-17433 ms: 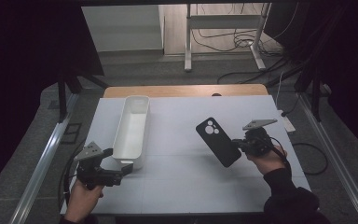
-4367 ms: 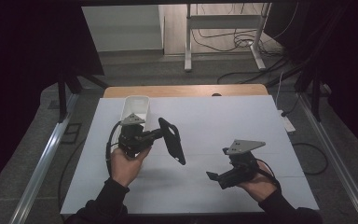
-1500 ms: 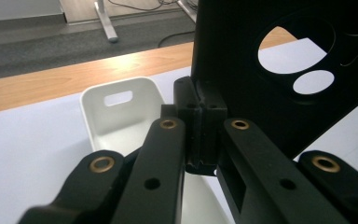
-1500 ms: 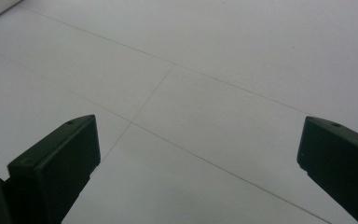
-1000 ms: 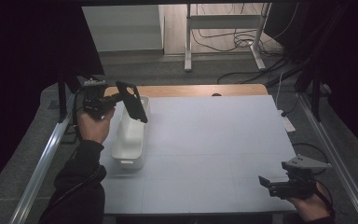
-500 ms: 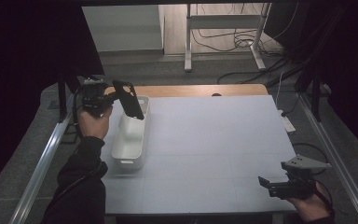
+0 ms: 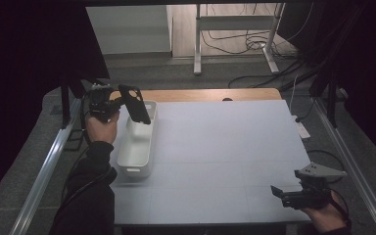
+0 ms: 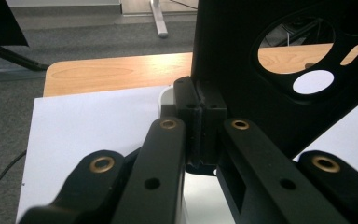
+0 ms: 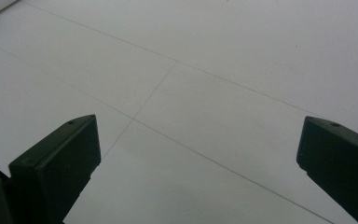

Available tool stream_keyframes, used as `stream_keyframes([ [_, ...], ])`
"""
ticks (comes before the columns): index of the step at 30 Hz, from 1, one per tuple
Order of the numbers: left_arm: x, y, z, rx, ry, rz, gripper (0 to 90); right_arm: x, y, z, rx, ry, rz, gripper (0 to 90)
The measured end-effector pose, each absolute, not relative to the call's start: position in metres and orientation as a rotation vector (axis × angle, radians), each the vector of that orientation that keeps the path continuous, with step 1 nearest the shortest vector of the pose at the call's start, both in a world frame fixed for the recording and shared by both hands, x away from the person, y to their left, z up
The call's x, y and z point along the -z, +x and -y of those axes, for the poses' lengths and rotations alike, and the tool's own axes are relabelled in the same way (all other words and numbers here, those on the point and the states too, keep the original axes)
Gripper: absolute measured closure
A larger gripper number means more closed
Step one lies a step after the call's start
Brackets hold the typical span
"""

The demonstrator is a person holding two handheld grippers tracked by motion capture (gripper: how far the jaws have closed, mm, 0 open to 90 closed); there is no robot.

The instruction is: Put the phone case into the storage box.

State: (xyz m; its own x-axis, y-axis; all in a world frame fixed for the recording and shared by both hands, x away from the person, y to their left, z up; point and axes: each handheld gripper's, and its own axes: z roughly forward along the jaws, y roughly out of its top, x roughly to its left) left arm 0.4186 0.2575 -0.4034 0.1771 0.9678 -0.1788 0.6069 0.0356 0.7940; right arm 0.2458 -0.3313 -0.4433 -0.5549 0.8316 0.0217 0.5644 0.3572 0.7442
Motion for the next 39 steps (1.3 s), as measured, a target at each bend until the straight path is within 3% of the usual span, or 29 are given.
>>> stream_keyframes([
  [39, 0.444, 0.467, -0.238, -0.615, 1.655, -1.614, 89.2, 0.444, 0.246, 0.33, -1.023, 1.201, -2.288, 0.0],
])
